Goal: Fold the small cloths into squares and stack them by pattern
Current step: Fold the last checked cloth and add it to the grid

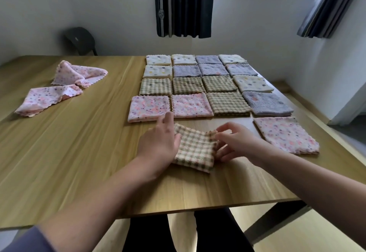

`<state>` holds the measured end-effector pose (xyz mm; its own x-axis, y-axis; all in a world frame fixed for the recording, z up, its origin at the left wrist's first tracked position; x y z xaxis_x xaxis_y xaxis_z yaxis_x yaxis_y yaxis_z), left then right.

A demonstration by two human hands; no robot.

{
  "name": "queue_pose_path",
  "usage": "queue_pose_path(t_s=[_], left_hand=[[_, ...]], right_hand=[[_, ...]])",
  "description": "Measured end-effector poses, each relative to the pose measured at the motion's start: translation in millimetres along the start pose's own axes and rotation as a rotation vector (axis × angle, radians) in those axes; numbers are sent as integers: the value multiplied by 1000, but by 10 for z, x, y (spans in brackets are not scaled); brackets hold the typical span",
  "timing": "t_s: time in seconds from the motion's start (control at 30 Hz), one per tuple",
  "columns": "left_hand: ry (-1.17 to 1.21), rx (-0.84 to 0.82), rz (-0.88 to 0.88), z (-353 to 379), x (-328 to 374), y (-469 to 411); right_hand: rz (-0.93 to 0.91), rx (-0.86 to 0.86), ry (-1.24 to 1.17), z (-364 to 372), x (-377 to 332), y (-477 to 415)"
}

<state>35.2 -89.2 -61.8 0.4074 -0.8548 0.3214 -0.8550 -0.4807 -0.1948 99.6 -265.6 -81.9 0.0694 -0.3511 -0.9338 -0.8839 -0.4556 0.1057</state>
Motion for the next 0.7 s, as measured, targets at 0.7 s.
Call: queue_pose_path(t_s=[0.7], left_hand=[[-276, -415, 235, 432, -44, 233]], right_hand=[[-518, -454, 1092, 434, 93, 51]])
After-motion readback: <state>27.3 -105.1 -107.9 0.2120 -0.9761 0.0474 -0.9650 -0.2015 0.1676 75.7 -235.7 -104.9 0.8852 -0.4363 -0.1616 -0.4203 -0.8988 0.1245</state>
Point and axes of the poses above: each hand's wrist, its own y-axis away from the middle knuckle, its own z-axis out of the palm, x = y × z, the point moved 7 cm from there along -y, towards the middle knuckle, and after that the axes turned 15 degrees about -z, right-handed, at the moved point
